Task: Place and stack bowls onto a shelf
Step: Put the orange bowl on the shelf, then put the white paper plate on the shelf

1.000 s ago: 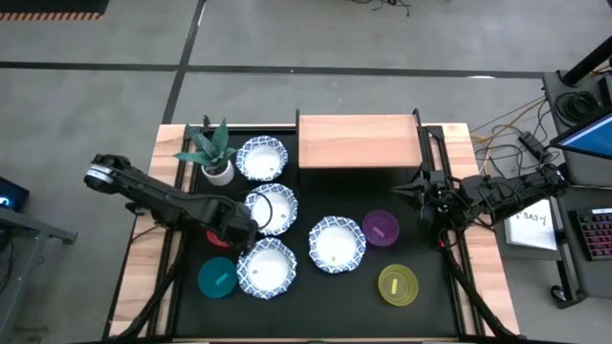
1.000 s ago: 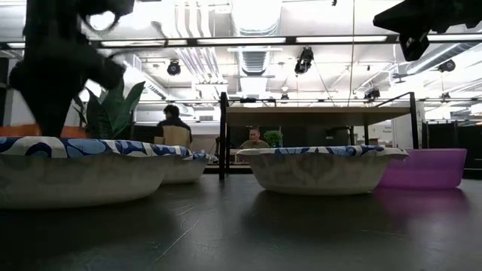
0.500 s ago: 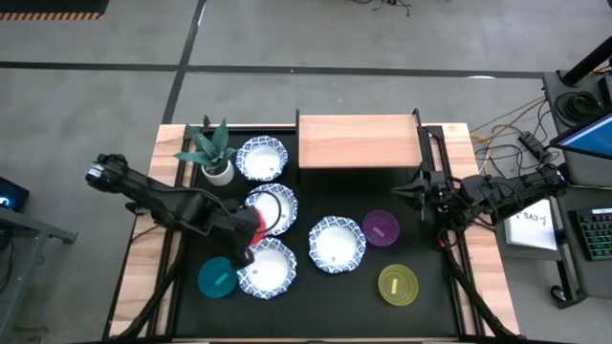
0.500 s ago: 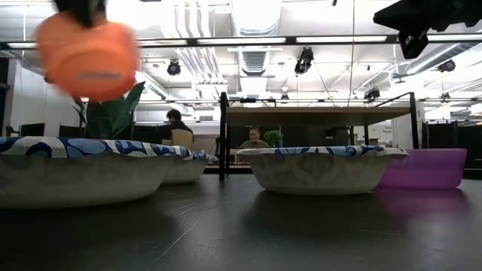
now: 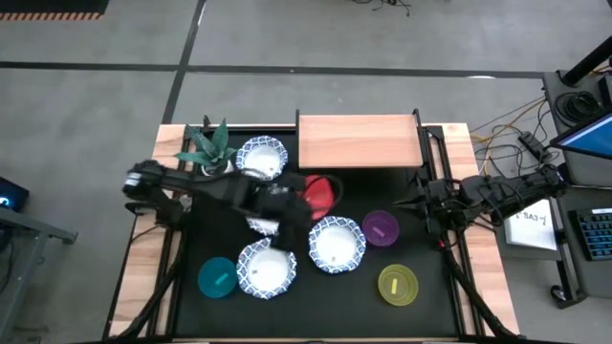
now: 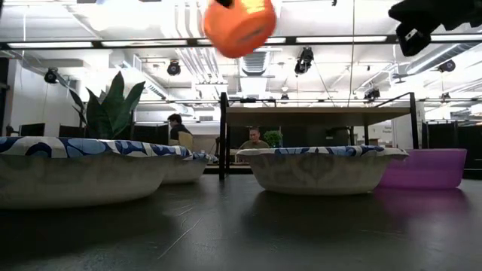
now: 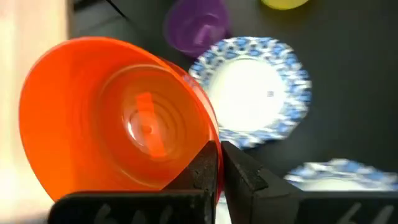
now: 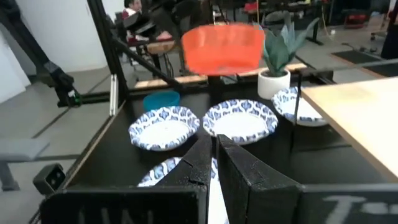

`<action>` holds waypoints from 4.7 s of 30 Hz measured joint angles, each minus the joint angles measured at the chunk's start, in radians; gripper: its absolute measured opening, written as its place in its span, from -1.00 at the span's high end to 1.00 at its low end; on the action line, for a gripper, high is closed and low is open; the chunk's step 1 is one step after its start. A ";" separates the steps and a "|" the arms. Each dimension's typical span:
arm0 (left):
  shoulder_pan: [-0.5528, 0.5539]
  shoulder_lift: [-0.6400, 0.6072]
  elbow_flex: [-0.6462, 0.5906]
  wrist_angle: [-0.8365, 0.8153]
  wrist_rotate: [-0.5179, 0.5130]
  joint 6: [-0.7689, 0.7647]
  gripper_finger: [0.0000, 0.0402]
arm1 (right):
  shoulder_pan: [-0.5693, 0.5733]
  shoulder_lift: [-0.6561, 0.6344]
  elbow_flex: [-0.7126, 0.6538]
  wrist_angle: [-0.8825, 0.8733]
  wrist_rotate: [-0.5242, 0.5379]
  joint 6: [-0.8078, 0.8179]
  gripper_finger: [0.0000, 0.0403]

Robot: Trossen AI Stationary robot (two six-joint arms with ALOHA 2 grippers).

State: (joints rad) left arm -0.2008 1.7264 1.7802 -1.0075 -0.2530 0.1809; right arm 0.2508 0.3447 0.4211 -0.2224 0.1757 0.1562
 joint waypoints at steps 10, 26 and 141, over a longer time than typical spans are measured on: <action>0.219 0.243 0.346 -0.057 0.009 0.280 1.00 | 0.000 -0.052 0.002 -0.062 0.000 0.002 0.92; 0.425 0.454 0.536 -0.203 0.035 0.308 1.00 | 0.000 -0.061 0.002 -0.090 0.000 0.000 0.92; -0.044 -0.963 -1.285 1.151 -0.081 0.028 0.81 | -0.029 1.202 0.705 -0.452 0.116 0.235 0.28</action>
State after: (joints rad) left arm -0.2451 0.7635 0.4950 0.1431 -0.3336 0.2085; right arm 0.2218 1.5465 1.1265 -0.6746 0.2916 0.3914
